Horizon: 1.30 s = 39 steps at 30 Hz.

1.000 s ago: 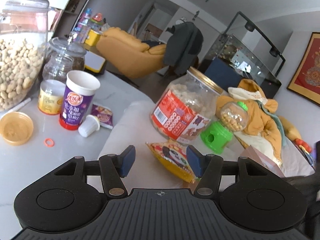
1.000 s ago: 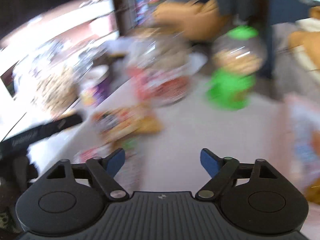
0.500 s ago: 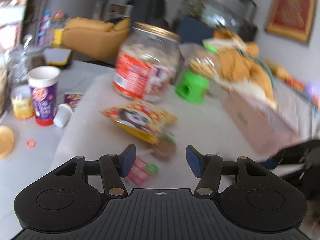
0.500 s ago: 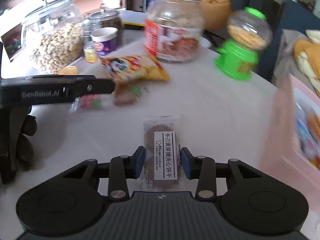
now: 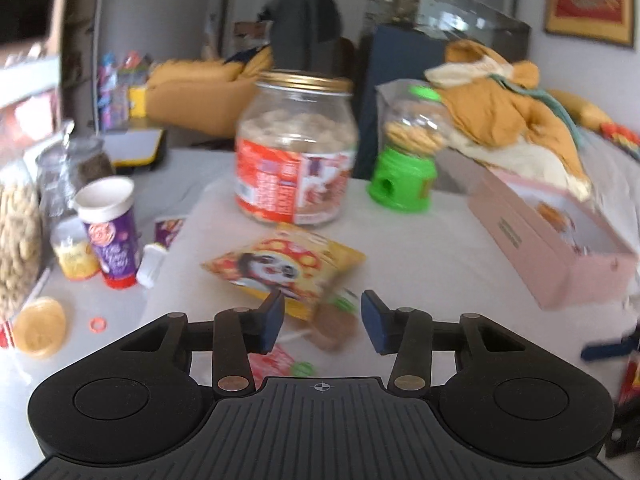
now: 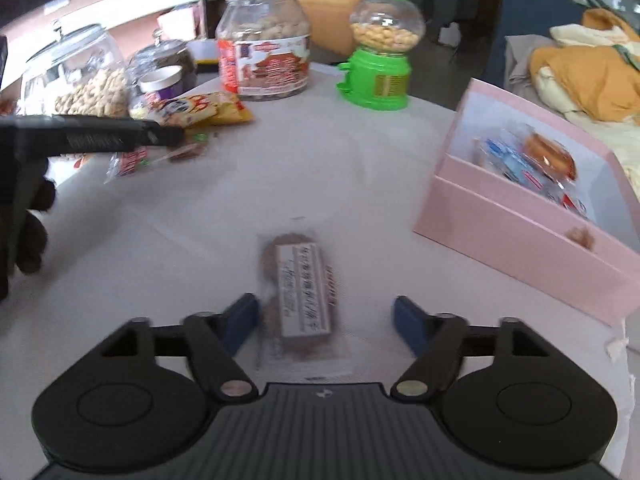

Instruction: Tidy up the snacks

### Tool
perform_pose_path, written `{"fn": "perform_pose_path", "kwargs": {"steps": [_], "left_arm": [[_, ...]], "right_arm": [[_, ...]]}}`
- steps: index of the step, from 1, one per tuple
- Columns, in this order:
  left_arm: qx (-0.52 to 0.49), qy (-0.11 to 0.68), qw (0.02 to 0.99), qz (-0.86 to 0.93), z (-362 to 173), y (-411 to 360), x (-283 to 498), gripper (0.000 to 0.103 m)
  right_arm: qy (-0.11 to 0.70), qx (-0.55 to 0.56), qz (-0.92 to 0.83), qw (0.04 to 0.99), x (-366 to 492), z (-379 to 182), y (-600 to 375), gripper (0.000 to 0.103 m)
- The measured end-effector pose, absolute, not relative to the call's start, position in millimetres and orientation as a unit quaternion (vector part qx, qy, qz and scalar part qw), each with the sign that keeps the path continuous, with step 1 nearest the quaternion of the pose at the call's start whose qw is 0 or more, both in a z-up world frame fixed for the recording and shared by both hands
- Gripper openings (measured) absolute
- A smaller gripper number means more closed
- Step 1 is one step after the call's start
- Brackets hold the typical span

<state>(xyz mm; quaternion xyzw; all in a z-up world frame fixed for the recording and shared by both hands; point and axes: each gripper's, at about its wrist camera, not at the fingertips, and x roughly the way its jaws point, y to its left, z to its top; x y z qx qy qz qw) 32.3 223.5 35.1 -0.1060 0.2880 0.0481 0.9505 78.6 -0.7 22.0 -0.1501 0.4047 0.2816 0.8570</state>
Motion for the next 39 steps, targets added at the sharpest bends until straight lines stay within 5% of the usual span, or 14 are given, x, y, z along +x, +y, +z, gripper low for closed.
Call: {"fn": "perform_pose_path", "kwargs": {"steps": [6,12,17,22,25,31,39], "left_arm": [[-0.194,0.324,0.926,0.004,15.2,258.2,45.4,0.048],[-0.124,0.346,0.926,-0.091,30.1,220.1,43.8,0.048],[-0.096,0.263,0.959,-0.036,65.0,227.0,43.4,0.048],[0.035,0.348,0.937,0.011,53.7,231.3,101.3,0.049],[0.1,0.364,0.926,0.008,47.5,233.9,118.8,0.058],[-0.078,0.423,0.901,-0.052,41.4,271.1,144.0,0.058],[-0.072,0.422,0.893,-0.139,34.2,257.5,123.5,0.058]], "right_arm": [[0.367,-0.119,0.284,0.878,70.3,10.9,-13.0,0.088],[0.364,-0.11,0.282,0.881,70.0,8.7,-14.5,0.09],[0.363,-0.11,0.281,0.882,69.6,7.9,-14.4,0.091],[0.362,-0.11,0.28,0.882,69.2,7.7,-14.1,0.091],[0.362,-0.109,0.28,0.882,68.6,7.6,-14.2,0.091],[0.362,-0.109,0.28,0.882,68.6,7.4,-14.1,0.091],[0.363,-0.109,0.282,0.882,68.5,7.0,-13.8,0.092]]}}
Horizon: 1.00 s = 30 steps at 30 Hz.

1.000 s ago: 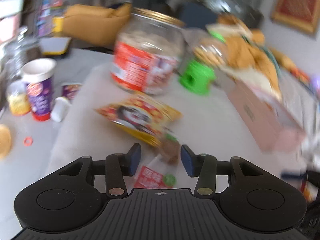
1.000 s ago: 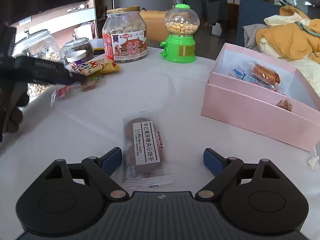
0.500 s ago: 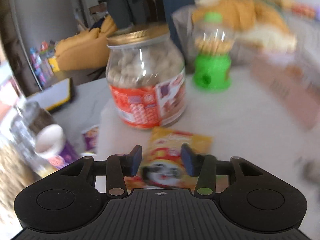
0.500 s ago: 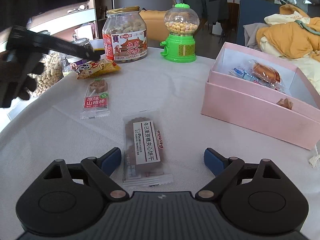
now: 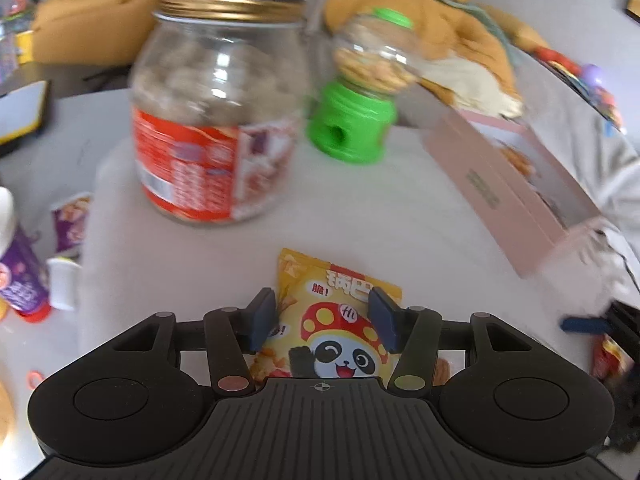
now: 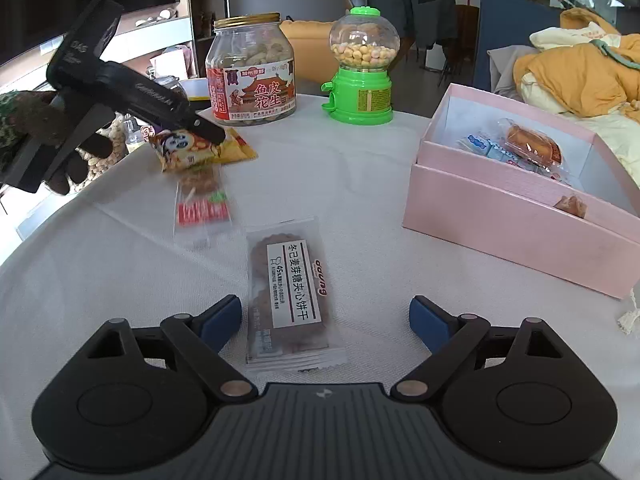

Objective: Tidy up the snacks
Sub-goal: 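Grasp the yellow panda chip bag with the left tool while the right tool reaches the hawthorn packet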

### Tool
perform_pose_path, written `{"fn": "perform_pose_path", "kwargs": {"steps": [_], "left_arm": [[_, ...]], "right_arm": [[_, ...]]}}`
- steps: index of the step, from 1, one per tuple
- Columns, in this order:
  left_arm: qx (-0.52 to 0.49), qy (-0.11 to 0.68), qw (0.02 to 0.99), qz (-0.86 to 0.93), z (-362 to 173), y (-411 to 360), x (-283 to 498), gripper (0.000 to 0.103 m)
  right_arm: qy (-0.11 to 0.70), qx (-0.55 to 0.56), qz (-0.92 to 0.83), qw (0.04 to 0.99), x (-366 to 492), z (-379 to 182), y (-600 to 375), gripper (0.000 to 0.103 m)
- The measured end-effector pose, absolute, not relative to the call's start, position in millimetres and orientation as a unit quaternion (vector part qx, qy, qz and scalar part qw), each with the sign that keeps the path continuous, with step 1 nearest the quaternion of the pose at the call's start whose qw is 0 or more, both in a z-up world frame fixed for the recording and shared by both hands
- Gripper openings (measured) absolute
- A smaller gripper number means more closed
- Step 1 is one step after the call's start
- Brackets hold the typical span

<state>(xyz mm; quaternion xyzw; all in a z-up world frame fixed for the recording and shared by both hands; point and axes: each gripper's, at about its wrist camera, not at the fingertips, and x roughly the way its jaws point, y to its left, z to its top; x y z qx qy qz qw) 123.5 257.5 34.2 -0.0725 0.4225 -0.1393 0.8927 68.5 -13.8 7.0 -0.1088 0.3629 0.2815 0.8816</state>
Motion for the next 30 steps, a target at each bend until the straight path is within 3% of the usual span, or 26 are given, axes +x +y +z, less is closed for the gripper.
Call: {"fn": "perform_pose_path", "kwargs": {"steps": [9,16,20,30], "left_arm": [[0.021,0.404,0.899,-0.17,37.1,174.8,92.4,0.06],[0.116,0.427,0.887,-0.134,28.4,132.5,83.8,0.08],[0.063,0.436,0.889,-0.127,29.3,145.2,93.2,0.079],[0.043,0.41,0.904,-0.114,25.3,147.2,83.8,0.072]], "right_arm": [[0.368,-0.112,0.292,0.876,69.9,6.1,-11.7,0.099],[0.372,-0.115,0.298,0.872,71.2,5.4,-10.1,0.103],[0.373,-0.116,0.299,0.871,71.6,4.9,-9.8,0.103],[0.372,-0.121,0.307,0.867,70.1,5.7,-11.1,0.103]]}}
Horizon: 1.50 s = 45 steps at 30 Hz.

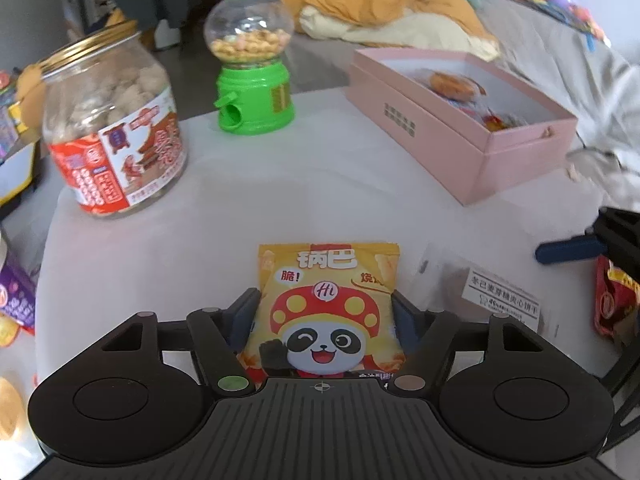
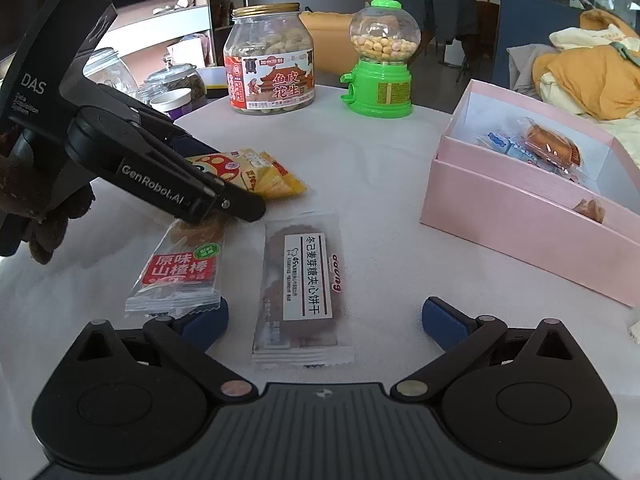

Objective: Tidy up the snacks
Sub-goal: 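Grasp the yellow panda chip bag with the left tool while the right tool reaches the hawthorn packet, then grasp the red-and-white hawthorn stick packet with the right tool while the left tool holds the chip bag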

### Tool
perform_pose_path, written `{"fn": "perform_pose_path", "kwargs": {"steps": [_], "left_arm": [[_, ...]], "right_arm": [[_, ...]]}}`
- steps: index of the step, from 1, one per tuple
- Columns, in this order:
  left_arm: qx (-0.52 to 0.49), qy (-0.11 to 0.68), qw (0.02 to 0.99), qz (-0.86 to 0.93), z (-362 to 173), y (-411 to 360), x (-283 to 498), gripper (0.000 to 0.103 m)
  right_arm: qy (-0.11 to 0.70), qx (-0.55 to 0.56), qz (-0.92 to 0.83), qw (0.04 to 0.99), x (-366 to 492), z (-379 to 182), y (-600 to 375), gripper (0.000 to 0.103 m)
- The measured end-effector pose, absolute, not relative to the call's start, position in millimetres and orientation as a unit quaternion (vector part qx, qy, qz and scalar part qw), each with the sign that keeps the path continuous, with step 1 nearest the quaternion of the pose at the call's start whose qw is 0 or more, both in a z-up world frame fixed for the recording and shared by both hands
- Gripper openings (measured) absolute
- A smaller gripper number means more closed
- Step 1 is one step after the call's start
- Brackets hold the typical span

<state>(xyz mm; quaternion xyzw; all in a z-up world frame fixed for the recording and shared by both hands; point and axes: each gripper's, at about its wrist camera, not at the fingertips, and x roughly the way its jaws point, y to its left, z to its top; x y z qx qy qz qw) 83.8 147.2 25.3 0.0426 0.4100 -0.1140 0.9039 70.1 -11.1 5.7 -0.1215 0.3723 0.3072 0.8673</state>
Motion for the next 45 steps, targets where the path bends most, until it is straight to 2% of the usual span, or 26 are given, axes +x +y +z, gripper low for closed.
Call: {"fn": "perform_pose_path", "kwargs": {"steps": [3,6,9,15,19,24,26,28,32,33,34,37,40,45], "left_arm": [[0.015,0.396,0.912,-0.109,30.8,155.6,73.9,0.071],[-0.039,0.362,0.927,-0.092,41.8,178.3,53.5,0.07],[-0.086,0.341,0.935,-0.049,47.8,202.9,32.9,0.07],[-0.127,0.34,0.932,-0.015,51.0,227.9,-5.2,0.07],[-0.144,0.333,0.932,-0.006,54.2,240.1,-29.5,0.07],[-0.148,0.338,0.929,0.039,41.3,240.4,-42.5,0.07],[-0.155,0.347,0.924,0.036,33.5,237.6,-43.9,0.07],[-0.16,0.353,0.921,0.026,29.4,234.9,-48.0,0.07],[-0.144,0.36,0.921,0.035,30.8,228.1,-55.1,0.07],[-0.144,0.362,0.92,0.038,31.7,226.3,-55.9,0.07],[-0.143,0.365,0.919,0.039,32.7,224.0,-56.7,0.07],[-0.126,0.373,0.919,0.035,37.2,211.4,-59.0,0.07],[-0.103,0.373,0.922,0.026,45.9,192.1,-60.4,0.07],[-0.075,0.368,0.926,-0.017,64.9,147.4,-54.9,0.07]], "right_arm": [[0.378,-0.13,0.309,0.863,68.2,7.9,-10.7,0.102],[0.387,-0.144,0.329,0.849,61.4,17.6,-12.0,0.094],[0.373,-0.157,0.334,0.851,53.5,30.4,-12.9,0.094],[0.362,-0.158,0.365,0.843,56.8,51.4,18.4,0.091],[0.394,-0.118,0.467,0.783,56.7,69.9,32.6,0.09],[0.386,-0.177,0.43,0.797,40.3,68.8,45.6,0.09],[0.393,-0.192,0.403,0.804,45.0,57.9,56.0,0.08],[0.418,-0.183,0.387,0.801,59.0,45.6,65.3,0.058],[0.435,-0.163,0.358,0.81,81.9,28.2,83.9,0.055],[0.431,-0.167,0.357,0.812,80.4,26.5,86.6,0.051],[0.426,-0.178,0.356,0.813,77.8,27.0,88.8,0.042],[0.423,-0.212,0.367,0.801,59.4,33.6,89.0,0.037],[0.42,-0.199,0.396,0.792,41.3,49.9,69.9,0.037],[0.374,-0.167,0.366,0.835,26.7,92.6,1.7,0.037]]}}
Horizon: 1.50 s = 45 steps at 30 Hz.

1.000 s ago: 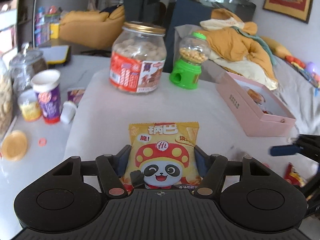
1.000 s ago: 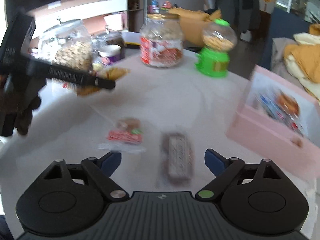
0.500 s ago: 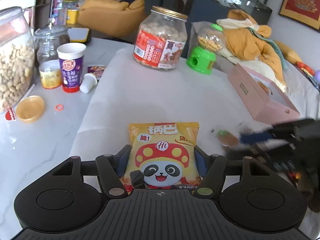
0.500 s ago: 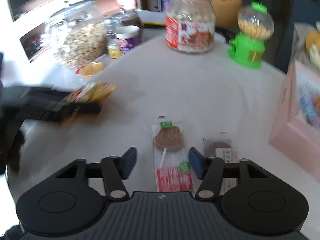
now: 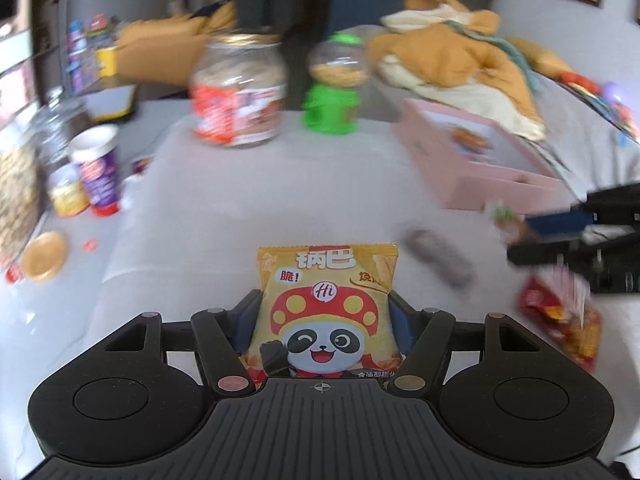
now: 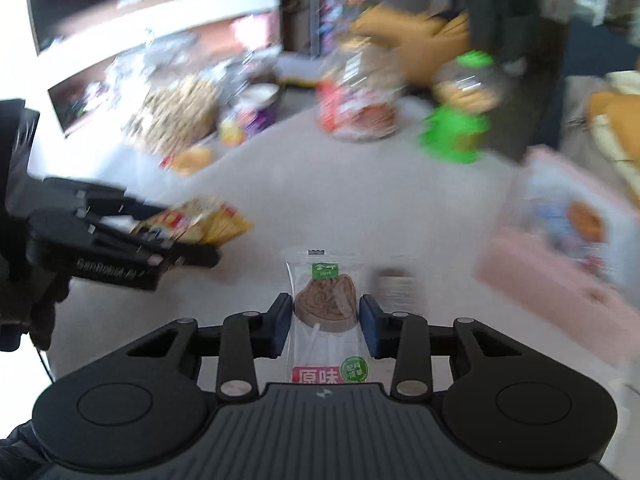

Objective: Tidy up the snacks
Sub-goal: 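Grasp the red-and-white hawthorn stick packet with the right tool while the left tool holds the chip bag, then drop the chip bag and hawthorn packet into the pink box with both tools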

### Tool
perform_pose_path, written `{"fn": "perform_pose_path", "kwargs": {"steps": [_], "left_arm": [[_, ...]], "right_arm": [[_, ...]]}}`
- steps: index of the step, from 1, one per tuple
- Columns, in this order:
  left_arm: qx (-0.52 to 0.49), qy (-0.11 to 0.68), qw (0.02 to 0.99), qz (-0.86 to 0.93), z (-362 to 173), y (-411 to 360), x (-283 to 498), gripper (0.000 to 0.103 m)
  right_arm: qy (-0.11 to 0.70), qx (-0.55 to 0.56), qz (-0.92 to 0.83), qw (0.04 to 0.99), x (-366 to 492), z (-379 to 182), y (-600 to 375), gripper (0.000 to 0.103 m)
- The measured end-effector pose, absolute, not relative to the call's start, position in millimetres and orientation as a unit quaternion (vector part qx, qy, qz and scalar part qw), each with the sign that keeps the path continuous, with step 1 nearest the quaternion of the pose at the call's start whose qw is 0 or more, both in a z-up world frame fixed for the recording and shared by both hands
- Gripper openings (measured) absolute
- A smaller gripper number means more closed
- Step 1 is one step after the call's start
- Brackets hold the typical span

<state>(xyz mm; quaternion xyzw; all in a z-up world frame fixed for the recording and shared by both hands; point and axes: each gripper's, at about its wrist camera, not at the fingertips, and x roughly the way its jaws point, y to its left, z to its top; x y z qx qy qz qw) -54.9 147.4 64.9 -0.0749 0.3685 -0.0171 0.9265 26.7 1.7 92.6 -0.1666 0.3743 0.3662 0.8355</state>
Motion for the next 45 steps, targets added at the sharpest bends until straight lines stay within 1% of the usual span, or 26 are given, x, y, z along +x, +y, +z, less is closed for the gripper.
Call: {"fn": "perform_pose_path", "kwargs": {"steps": [4,8,14,17,20,21,23,26,29,32,33,35,36,38,40,43,45], "left_arm": [[-0.07,0.37,0.923,-0.081,77.1,103.4,-41.0,0.07],[-0.06,0.371,0.919,-0.124,85.2,60.6,-11.6,0.07],[-0.116,0.309,0.93,-0.162,110.7,19.5,84.5,0.071],[-0.14,0.289,0.937,-0.139,101.9,5.4,152.3,0.072],[-0.147,0.333,0.925,-0.11,78.1,-6.2,199.1,0.07],[-0.16,0.334,0.923,-0.107,74.9,-4.2,203.0,0.067],[-0.18,0.311,0.927,-0.11,75.6,0.6,199.8,0.066],[-0.181,0.278,0.939,-0.091,86.0,14.1,177.1,0.066],[-0.188,0.299,0.932,-0.085,90.6,30.7,149.4,0.066],[-0.18,0.323,0.925,-0.087,83.9,36.0,119.6,0.066],[-0.176,0.331,0.923,-0.081,80.2,38.5,106.9,0.066],[-0.172,0.343,0.921,-0.06,73.0,48.5,78.2,0.066],[-0.172,0.346,0.921,-0.05,69.9,55.1,63.7,0.066],[-0.178,0.35,0.919,-0.03,62.9,70.8,40.5,0.066],[-0.195,0.356,0.914,-0.013,54.8,86.7,30.0,0.066],[-0.23,0.362,0.903,-0.019,42.9,96.4,38.0,0.066],[-0.227,0.366,0.902,-0.03,38.4,90.8,46.1,0.066]], "right_arm": [[0.347,-0.138,0.32,0.87,30.2,115.3,-57.8,0.037],[0.329,-0.1,0.273,0.898,40.2,118.0,-114.7,0.037],[0.316,-0.055,0.223,0.921,54.1,100.7,-172.4,0.037],[0.319,-0.041,0.217,0.922,61.4,89.0,-189.5,0.037],[0.323,-0.038,0.209,0.922,69.4,76.9,-197.9,0.037],[0.326,-0.038,0.206,0.922,70.9,73.6,-199.5,0.037],[0.328,-0.037,0.202,0.922,75.4,68.3,-203.6,0.037],[0.332,-0.023,0.202,0.921,84.4,66.8,-208.2,0.037],[0.326,0.009,0.217,0.92,104.0,81.2,-209.0,0.037],[0.301,0.046,0.232,0.924,133.2,112.3,-201.3,0.037],[0.287,0.053,0.235,0.927,149.5,125.2,-194.5,0.041],[0.27,0.048,0.235,0.932,181.6,142.3,-178.4,0.059],[0.277,0.037,0.232,0.931,195.3,144.9,-170.7,0.075],[0.289,0.025,0.214,0.933,206.1,141.6,-161.6,0.075],[0.3,0.008,0.208,0.931,198.4,130.1,-157.2,0.075],[0.317,-0.001,0.213,0.924,170.6,109.6,-157.8,0.075],[0.33,-0.013,0.223,0.917,146.5,95.8,-157.8,0.075]]}}
